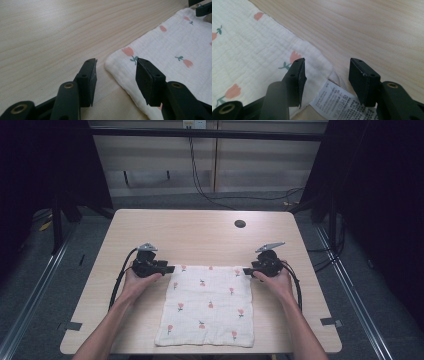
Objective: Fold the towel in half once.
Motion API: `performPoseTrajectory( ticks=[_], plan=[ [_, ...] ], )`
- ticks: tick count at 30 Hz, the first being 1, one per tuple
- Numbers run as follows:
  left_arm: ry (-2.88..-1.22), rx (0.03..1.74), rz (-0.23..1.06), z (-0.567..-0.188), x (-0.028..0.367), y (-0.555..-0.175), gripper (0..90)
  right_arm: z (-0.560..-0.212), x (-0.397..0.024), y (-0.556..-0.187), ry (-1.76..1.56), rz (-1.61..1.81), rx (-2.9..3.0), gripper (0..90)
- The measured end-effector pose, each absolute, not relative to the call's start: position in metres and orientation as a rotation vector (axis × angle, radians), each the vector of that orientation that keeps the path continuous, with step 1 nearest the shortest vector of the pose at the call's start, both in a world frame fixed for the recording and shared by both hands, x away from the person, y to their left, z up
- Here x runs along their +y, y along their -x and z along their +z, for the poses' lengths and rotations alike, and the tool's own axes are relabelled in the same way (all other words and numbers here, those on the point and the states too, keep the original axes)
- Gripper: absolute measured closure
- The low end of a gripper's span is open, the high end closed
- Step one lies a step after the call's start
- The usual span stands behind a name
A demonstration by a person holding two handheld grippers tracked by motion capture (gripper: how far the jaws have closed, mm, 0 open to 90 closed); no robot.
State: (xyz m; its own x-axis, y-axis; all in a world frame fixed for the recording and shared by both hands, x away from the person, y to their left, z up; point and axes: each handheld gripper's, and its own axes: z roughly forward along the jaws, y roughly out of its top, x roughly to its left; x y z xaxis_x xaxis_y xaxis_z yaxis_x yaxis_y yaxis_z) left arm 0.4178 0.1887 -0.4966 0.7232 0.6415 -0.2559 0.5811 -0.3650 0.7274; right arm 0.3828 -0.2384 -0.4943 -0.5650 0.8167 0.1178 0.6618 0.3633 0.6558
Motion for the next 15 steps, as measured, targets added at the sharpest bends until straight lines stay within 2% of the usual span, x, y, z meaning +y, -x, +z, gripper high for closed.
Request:
performPoseTrajectory(
  ticks=[4,6,7,10,11,12,13,14,15],
  plan=[
    [-2.072,0.950,0.129,-0.499,0.186,-0.421,50.7,-0.498,-0.235,-0.383,-1.308,0.968,2.417,50.8],
    [-2.052,0.965,0.096,-0.504,0.186,-0.422,49.9,-0.499,-0.235,-0.380,-1.317,0.970,2.407,54.1],
    [-2.053,0.968,0.102,-0.506,0.184,-0.421,49.7,-0.500,-0.235,-0.378,-1.303,0.984,2.398,61.0],
    [-2.078,0.946,0.114,-0.507,0.179,-0.421,49.6,-0.500,-0.235,-0.376,-1.290,1.001,2.398,65.5],
    [-2.079,0.943,0.109,-0.506,0.177,-0.421,49.8,-0.500,-0.233,-0.374,-1.282,1.011,2.407,72.8],
    [-2.082,0.938,0.104,-0.506,0.176,-0.421,49.9,-0.500,-0.233,-0.374,-1.282,1.011,2.407,72.8],
    [-2.089,0.926,0.108,-0.507,0.174,-0.421,50.0,-0.500,-0.233,-0.374,-1.292,1.018,2.414,80.1],
    [-2.089,0.926,0.108,-0.507,0.174,-0.421,50.4,-0.500,-0.233,-0.374,-1.292,1.018,2.414,80.1],
    [-2.095,0.925,0.110,-0.506,0.173,-0.420,51.0,-0.502,-0.233,-0.374,-1.297,1.036,2.407,84.1]
  ],
)
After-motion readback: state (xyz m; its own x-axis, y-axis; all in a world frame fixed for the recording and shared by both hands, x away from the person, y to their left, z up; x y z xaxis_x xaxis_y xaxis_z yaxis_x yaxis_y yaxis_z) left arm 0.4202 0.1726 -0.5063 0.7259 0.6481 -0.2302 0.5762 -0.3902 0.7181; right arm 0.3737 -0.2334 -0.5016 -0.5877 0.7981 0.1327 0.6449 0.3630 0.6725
